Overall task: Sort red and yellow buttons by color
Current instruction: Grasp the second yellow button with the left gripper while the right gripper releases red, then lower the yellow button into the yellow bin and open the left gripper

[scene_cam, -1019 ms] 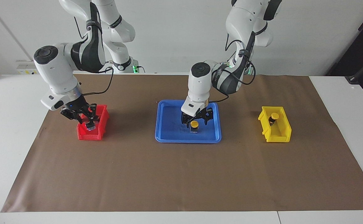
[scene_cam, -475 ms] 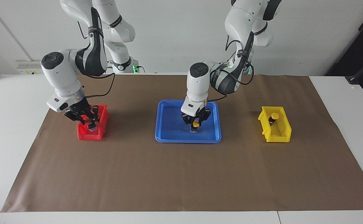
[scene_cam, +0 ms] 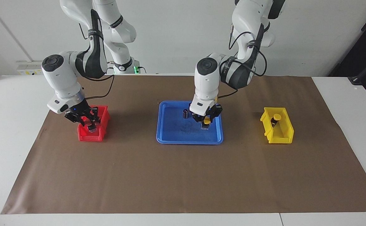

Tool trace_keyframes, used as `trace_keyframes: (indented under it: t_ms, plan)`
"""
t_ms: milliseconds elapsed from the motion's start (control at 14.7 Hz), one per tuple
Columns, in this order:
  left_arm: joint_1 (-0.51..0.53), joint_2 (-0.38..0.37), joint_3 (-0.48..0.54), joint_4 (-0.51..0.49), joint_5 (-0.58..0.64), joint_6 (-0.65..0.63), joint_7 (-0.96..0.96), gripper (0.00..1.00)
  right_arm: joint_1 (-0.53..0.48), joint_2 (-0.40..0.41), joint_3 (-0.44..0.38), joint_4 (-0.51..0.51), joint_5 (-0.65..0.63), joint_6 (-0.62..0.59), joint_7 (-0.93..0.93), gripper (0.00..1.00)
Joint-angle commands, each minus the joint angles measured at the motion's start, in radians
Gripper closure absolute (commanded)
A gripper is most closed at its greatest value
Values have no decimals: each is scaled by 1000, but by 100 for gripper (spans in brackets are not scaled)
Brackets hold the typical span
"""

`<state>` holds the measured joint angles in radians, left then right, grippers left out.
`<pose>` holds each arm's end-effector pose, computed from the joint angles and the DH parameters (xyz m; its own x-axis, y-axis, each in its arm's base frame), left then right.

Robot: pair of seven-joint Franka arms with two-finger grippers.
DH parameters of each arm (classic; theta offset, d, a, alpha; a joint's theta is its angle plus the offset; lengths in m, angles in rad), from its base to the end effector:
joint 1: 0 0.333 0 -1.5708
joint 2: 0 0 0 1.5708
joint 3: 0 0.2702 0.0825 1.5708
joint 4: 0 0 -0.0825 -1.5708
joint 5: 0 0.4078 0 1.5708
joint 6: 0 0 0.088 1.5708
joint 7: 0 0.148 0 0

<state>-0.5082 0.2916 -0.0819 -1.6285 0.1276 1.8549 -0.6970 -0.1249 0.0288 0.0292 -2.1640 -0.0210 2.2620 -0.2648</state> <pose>0.5470 -0.3451 0.3537 0.9975 0.0691 0.0116 0.0700 -0.9908 -0.1159 0.5651 -0.0554 0.2886 0.9814 0.1816 0.0624 0.1797 -0.9831 0.0337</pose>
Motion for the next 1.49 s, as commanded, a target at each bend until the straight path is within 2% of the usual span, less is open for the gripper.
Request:
trace_keyframes:
  t_ms: [0, 408, 543, 679, 747, 815, 951, 1155, 1291, 1358, 1426]
  plan:
    - [155, -81, -1, -21, -36, -83, 241, 99, -10, -24, 9, -51, 21, 56, -16, 78]
    - [399, -91, 2, -48, -36, -51, 497, 99, -15, -27, 9, -117, 21, 142, -17, 77]
    - [459, -112, 2, -115, -36, 21, 521, 99, -16, -29, 9, -131, 21, 155, -19, 77]
    - [487, -135, 4, -184, -36, 94, 507, 98, -16, -29, 9, -131, 21, 154, -19, 65]
    - [505, -143, 4, -206, -36, 116, 508, 98, -16, -29, 9, -129, 21, 154, -20, 52]
    - [519, -152, 2, -233, -36, 139, 508, 98, -16, -29, 8, -128, 21, 149, -24, 44]
    - [528, -173, 2, -281, -36, 171, 507, 98, -18, -29, 8, -112, 21, 127, -28, 40]
    - [533, -192, 4, -321, -36, 191, 507, 98, -18, -14, 9, -1, 19, -31, -31, 38]
    - [543, -212, 4, -399, -36, 266, 502, 98, -12, -13, 9, 79, 21, -140, -27, 35]
    - [546, -215, 4, -428, -36, 317, 502, 98, -9, -20, 11, 119, 19, -197, -17, 32]
    - [547, -210, 4, -444, -36, 346, 499, 98, -7, -24, 11, 165, 21, -253, -16, 22]
